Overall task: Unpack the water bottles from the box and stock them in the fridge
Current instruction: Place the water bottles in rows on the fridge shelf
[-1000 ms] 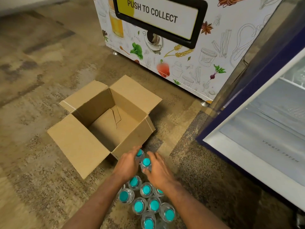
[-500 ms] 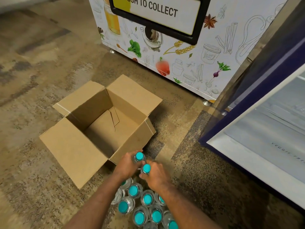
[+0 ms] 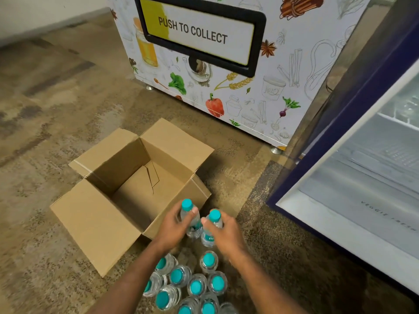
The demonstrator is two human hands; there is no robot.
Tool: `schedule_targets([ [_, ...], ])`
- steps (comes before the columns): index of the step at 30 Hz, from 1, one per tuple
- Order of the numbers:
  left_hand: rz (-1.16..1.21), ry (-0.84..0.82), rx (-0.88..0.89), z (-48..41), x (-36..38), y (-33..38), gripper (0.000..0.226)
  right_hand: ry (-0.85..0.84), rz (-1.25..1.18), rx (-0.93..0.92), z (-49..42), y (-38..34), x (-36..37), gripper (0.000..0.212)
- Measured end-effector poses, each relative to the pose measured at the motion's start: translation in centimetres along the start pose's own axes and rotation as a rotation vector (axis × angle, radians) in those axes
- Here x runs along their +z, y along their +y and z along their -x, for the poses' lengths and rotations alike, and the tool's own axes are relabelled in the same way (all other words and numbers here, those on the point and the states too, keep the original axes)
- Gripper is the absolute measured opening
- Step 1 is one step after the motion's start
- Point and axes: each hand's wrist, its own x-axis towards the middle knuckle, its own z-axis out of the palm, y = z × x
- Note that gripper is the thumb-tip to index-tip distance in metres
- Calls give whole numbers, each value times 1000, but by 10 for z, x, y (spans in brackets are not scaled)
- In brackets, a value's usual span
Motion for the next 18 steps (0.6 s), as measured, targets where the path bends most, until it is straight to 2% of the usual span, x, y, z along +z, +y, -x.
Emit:
schedule_targets([
  [2,85,46,39,-1,4,25,37,32,-127,-7,4,-12,-20,37],
  [5,185,112,72,-2,16,60,43,113,-251,-58,13,-32,-49,30],
  [9,237,166,140,0,42,110,30,231,-395,-18,28,-54,-84,36],
  [12,272,206,187,4,65,144,24,294,-475,2,40,-66,-110,17],
  [15,271,257,248,12,84,179,18,347,-552,2,57,-80,-137,15],
  [18,291,253,289,23,96,220,22,402,-586,-1,77,-99,-164,12],
])
